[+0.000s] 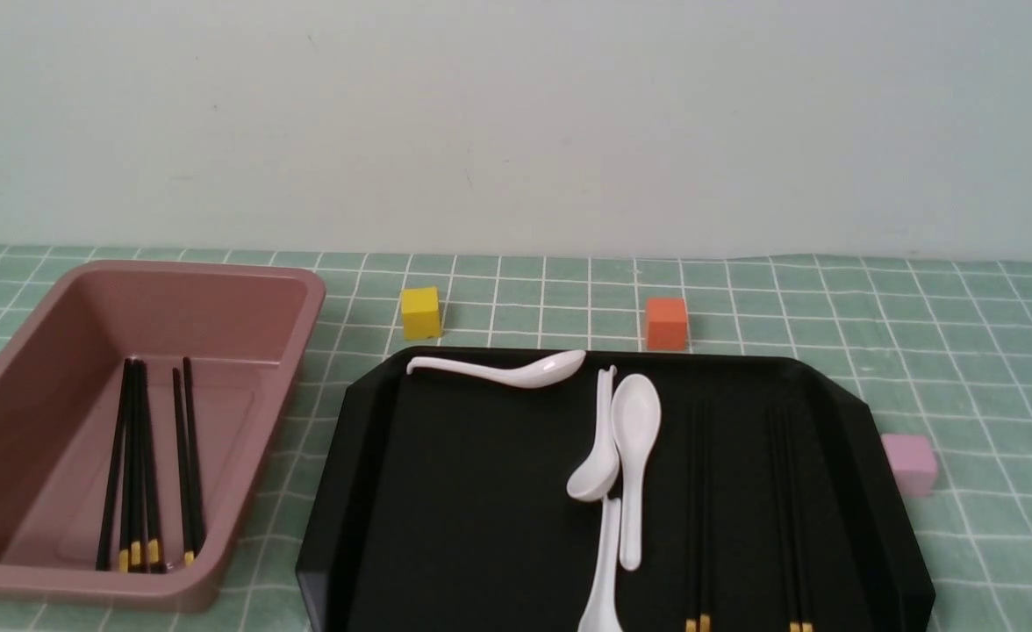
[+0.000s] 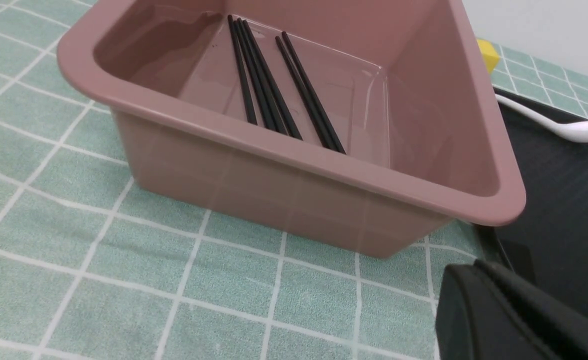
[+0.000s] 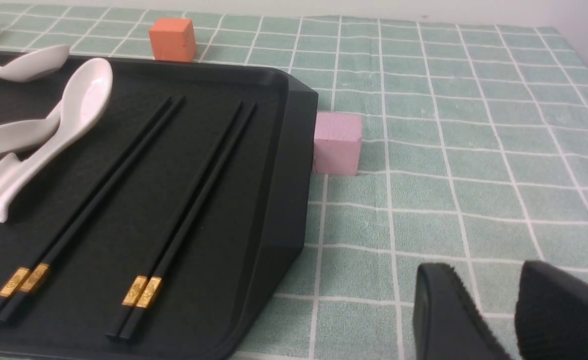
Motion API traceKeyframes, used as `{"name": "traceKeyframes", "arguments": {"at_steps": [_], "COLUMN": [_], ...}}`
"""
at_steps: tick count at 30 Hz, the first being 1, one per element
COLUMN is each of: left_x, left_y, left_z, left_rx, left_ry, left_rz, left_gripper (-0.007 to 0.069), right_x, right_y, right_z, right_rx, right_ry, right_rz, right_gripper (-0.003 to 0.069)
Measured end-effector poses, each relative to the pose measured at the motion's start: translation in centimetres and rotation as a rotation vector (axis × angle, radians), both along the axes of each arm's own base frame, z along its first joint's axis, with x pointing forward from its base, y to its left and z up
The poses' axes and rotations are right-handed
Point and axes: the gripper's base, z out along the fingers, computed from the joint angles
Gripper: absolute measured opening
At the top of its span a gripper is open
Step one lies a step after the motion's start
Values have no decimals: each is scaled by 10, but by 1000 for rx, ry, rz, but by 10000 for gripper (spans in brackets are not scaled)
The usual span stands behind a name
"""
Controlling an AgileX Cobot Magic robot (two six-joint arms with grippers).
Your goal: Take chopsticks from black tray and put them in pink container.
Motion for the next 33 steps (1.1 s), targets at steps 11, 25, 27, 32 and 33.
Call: {"name": "traceKeyframes", "arguments": {"at_steps": [11, 25, 27, 32, 33], "left_x": [0, 0, 0, 0, 0], "left_y": [0, 0, 0, 0, 0], "left_z": [0, 0, 0, 0, 0], "left_rx": [0, 0, 0, 0, 0], "left_ry": [0, 0, 0, 0, 0], "left_rz": [0, 0, 0, 0, 0], "left_gripper": [-6, 2, 4, 7, 8], "right_x": [0, 0, 0, 0, 0], "right_y": [0, 0, 0, 0, 0], "right_z": [0, 0, 0, 0, 0], "right_rx": [0, 0, 0, 0, 0], "right_ry": [0, 0, 0, 0, 0], "right_rz": [0, 0, 0, 0, 0], "right_gripper": [239, 239, 239, 239, 239]}}
